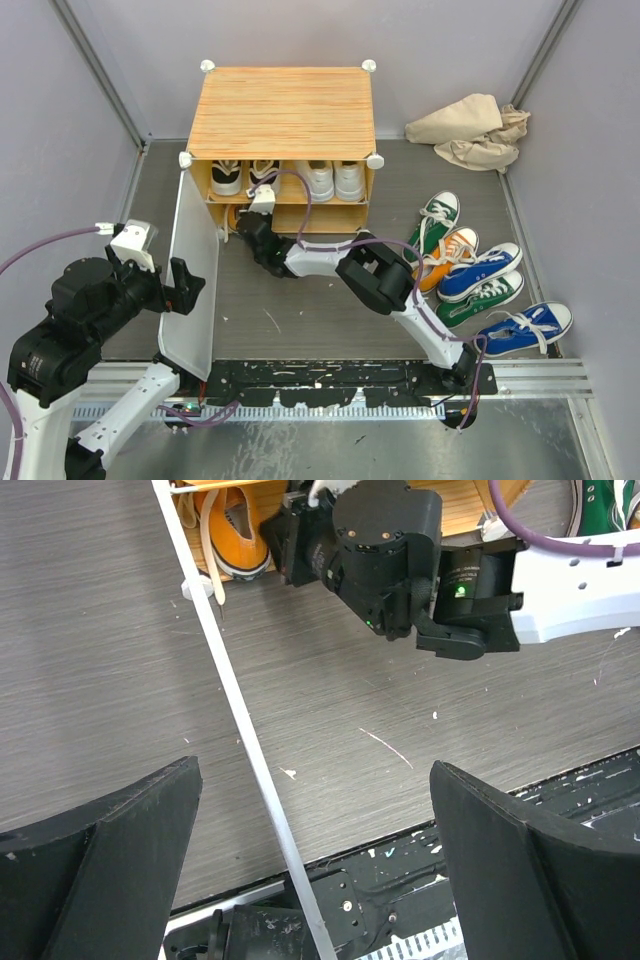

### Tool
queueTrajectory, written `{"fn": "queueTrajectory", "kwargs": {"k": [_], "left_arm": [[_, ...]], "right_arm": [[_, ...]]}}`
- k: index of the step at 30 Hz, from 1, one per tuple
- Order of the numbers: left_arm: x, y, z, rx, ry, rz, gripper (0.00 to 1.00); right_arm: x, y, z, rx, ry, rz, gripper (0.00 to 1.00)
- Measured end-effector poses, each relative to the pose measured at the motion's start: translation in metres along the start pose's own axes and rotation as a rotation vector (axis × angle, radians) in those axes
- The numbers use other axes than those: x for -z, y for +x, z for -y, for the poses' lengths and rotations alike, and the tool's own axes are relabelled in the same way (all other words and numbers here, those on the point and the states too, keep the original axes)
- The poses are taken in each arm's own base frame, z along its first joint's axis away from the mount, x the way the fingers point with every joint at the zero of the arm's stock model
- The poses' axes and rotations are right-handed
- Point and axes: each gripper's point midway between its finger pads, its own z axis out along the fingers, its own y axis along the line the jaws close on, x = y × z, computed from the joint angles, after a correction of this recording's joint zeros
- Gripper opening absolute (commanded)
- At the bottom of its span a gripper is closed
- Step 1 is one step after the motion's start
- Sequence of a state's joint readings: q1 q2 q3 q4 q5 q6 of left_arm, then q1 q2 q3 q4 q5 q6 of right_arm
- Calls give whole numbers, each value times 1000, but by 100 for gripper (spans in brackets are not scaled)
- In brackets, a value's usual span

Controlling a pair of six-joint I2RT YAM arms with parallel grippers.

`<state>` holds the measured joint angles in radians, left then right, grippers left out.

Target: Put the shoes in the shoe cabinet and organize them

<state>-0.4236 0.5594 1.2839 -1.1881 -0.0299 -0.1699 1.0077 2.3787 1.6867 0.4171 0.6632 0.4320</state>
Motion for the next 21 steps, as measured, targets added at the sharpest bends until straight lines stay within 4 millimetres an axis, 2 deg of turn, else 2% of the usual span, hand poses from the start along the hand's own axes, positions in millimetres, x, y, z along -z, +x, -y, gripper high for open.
{"fn": "queueTrajectory", "kwargs": {"k": [2,5,8,11,15,21], "left_arm": [[0,0,0,0,0,0,98],[0,0,0,1,0,0,98],[0,0,0,1,1,-1,98],[-1,1,0,1,0,-4,98],[-4,5,-1,0,-3,-17,98],[-5,7,-1,-1,-5,-24,98]], "right_arm": [[7,5,9,5,22,-16,12],[29,21,34,34,65,-77,14],[42,30,44,47,68,-123,16],[45,36,34,47,8,-161,17],[48,44,9,50,-114,-210,17],[41,40,-23,27,-239,-189,18]]}}
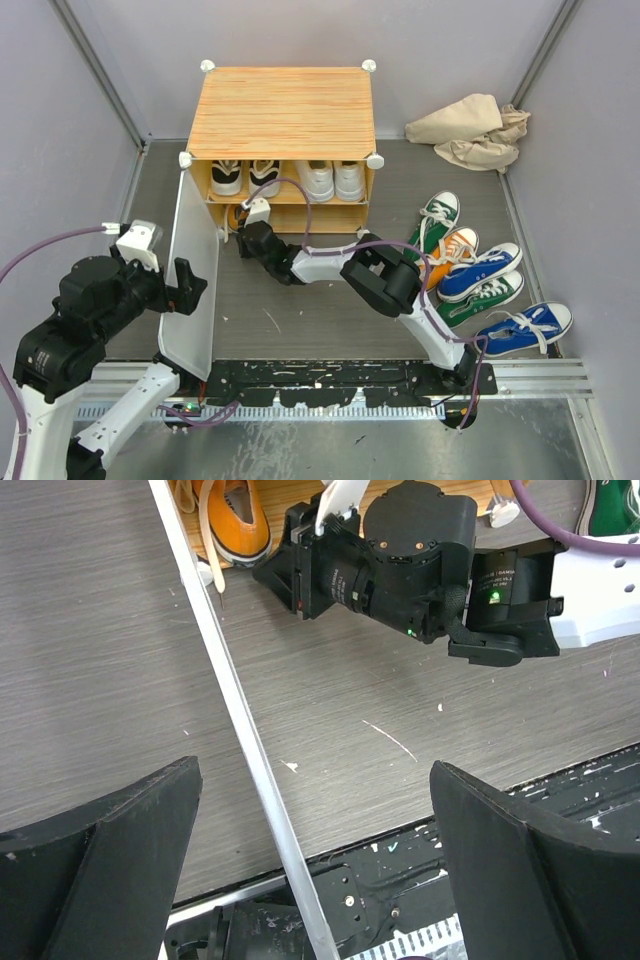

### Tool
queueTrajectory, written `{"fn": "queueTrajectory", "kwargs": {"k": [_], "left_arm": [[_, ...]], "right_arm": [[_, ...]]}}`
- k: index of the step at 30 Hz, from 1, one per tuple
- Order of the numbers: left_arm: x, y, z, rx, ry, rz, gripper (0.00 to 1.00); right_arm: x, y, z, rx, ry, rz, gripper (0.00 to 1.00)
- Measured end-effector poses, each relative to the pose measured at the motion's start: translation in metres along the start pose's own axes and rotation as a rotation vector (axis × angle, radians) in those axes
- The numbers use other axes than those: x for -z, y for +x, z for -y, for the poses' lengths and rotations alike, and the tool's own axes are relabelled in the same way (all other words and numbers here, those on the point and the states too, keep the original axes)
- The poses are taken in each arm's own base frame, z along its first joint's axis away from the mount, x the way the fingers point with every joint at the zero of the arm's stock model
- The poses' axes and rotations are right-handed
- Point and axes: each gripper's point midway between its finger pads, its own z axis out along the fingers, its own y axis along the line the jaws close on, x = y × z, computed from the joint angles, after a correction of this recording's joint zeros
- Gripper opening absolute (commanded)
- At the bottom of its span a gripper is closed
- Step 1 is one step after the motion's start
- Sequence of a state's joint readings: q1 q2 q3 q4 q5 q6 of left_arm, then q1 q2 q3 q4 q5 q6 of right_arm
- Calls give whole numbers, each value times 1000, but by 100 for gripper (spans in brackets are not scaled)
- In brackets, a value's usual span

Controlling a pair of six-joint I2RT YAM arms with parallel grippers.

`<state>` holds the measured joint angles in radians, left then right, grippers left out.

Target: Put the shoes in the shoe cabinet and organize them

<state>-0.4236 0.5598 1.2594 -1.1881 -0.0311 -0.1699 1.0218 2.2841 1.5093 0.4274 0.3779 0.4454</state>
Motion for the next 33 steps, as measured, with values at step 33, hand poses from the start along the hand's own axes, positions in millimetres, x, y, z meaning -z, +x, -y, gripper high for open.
{"fn": "queueTrajectory", "kwargs": {"k": [33], "left_arm": [[-5,8,-2,-3,-6,-22,98]], "right_arm": [[92,13,-10,255,79,-55,54]]}}
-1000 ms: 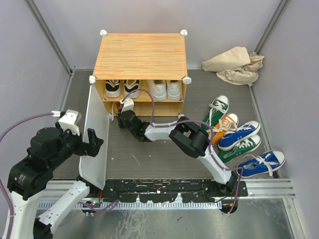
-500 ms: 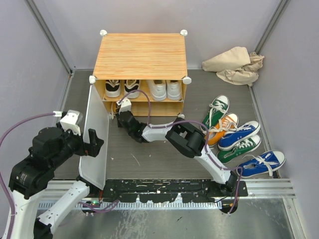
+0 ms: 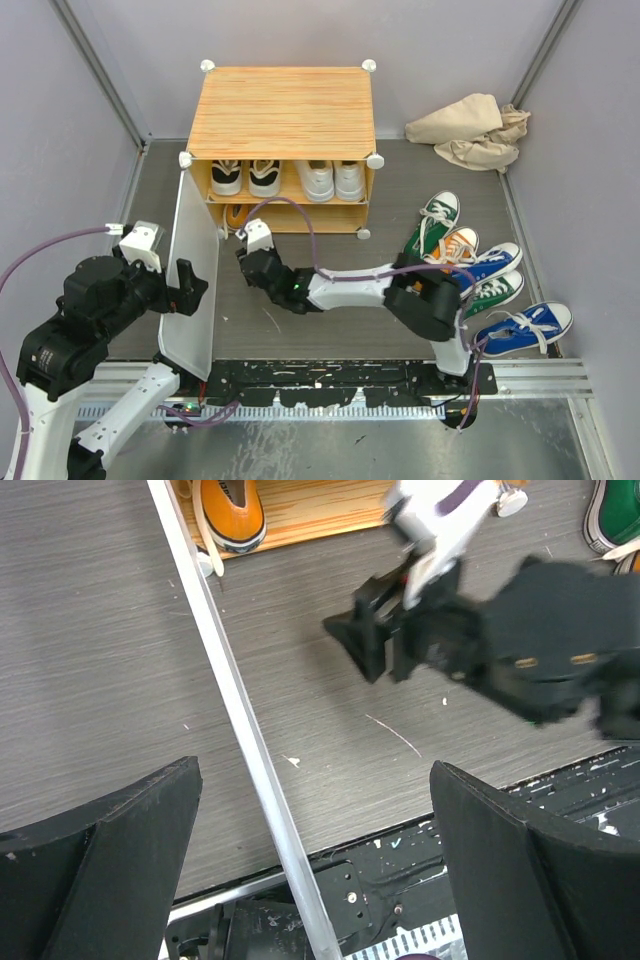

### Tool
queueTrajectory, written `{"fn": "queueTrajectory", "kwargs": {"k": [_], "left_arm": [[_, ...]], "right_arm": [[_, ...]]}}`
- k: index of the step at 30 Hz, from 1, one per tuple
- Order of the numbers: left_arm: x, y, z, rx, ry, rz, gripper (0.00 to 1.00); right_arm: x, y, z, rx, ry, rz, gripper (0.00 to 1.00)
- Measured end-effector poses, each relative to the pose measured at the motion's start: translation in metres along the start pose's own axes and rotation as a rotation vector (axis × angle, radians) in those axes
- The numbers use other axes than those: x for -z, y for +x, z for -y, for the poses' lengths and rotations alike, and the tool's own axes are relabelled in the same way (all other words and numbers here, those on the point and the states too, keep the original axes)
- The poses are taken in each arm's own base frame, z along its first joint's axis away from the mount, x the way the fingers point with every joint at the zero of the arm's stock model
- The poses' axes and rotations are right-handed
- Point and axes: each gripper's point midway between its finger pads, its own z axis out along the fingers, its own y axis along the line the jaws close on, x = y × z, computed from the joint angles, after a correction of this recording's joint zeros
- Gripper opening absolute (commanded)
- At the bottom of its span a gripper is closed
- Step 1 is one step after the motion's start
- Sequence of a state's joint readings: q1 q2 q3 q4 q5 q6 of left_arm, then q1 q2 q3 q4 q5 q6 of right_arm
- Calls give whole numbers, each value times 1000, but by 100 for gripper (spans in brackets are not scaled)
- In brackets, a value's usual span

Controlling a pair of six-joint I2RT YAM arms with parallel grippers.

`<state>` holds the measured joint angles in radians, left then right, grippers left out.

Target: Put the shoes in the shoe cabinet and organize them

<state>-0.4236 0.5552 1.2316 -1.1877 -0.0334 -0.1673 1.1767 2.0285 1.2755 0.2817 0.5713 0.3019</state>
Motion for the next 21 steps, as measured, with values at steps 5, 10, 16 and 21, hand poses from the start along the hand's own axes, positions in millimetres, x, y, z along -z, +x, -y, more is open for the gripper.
{"fn": "queueTrajectory", "kwargs": {"k": [5,10,16,21], "left_arm": [[2,0,1,1,7,7,98],[6,0,2,1,16,22,98],[10,0,3,0,21,28,98],[12,2,2,0,22,21,98]], "right_arm": [[67,-49,57,-73,198,-38,71],[122,-31,145,-132,486,-183,81],[198,26,245,-219,767,-365,80],[246,53,307,-369,936,-404,77]]}}
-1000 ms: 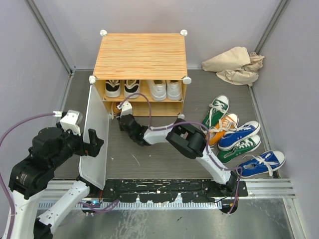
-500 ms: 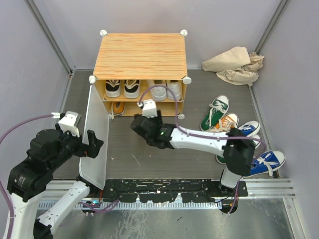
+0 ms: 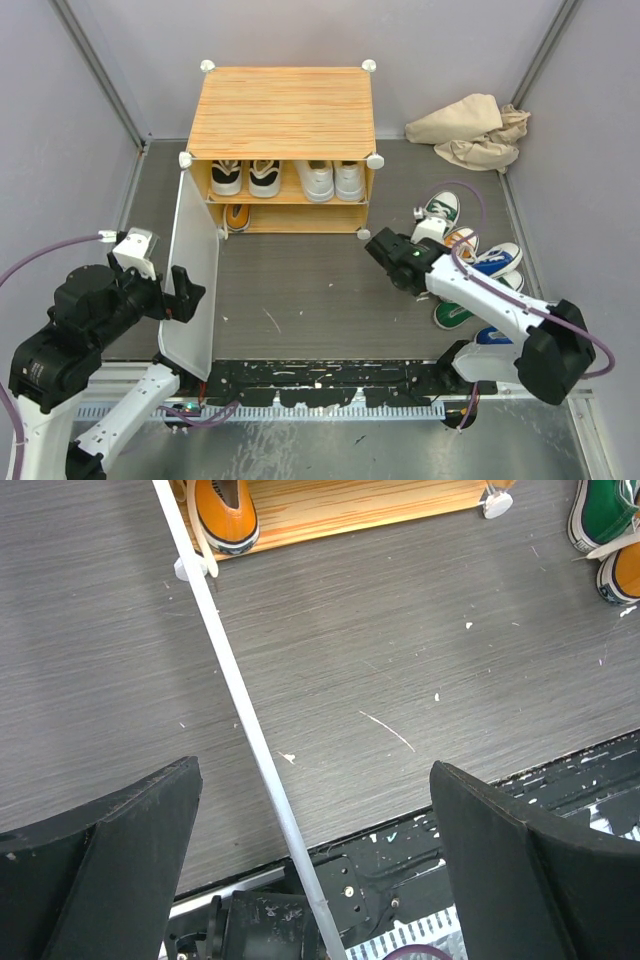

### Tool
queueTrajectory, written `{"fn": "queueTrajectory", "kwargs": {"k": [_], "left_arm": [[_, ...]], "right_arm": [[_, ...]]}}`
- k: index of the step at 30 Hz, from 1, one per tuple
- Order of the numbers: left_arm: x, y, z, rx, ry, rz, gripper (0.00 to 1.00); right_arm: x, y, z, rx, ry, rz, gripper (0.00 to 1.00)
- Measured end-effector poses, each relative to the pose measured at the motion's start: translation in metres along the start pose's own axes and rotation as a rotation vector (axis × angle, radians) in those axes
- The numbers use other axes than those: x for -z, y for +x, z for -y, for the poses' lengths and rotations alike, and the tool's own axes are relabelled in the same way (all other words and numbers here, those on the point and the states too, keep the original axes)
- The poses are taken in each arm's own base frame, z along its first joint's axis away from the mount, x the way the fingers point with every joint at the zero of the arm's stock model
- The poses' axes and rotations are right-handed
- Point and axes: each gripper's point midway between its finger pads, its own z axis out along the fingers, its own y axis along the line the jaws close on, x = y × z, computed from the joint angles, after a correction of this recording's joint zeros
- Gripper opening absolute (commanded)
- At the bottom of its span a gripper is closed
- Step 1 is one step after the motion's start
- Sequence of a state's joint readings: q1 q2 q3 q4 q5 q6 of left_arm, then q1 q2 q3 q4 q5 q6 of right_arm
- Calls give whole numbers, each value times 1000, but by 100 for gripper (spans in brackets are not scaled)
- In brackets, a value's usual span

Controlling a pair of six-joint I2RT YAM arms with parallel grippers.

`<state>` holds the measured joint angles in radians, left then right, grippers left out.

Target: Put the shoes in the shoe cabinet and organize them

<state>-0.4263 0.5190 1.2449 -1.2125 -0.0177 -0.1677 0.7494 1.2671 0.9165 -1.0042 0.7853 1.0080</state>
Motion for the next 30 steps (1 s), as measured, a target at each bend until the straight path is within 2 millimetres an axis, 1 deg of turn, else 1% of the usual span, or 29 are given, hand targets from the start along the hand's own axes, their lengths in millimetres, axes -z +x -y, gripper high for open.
{"fn": "queueTrajectory", "kwargs": {"k": [2,5,8,10,13,15,20,22,25,26,27,28,30], "left_arm": [[0,0,0,0,0,-1,98],[0,0,0,0,0,-1,98],[0,0,0,0,0,-1,98],[0,0,0,2,0,-1,98],[0,0,0,3,0,-1,98],[0,0,0,4,0,-1,98],[0,0,0,4,-1,-2,98],[0,1,0,4,-1,-4,98],[0,1,0,4,-1,-4,98],[0,1,0,4,-1,-4,98],[0,1,0,4,-1,-4,98],[0,1,0,4,-1,-4,98],[0,1,0,5,-1,-4,98]], "right_arm": [[-7,2,16,-41,21,-18,74],[-15,5,25,-76,26,-34,71],[-22,7,21,-83,8,-48,66],[-26,7,15,-89,-17,-52,62],[-32,10,9,-92,-39,-65,60],[-39,18,7,-95,-41,-87,59],[-55,40,13,-114,-31,-141,54],[-60,43,10,-138,-46,-150,47],[-62,42,7,-155,-61,-152,29],[-62,42,7,-153,-64,-151,21],[-63,41,6,-155,-67,-149,9],[-63,41,6,-152,-69,-147,2],[-62,41,7,-147,-69,-147,1]]}}
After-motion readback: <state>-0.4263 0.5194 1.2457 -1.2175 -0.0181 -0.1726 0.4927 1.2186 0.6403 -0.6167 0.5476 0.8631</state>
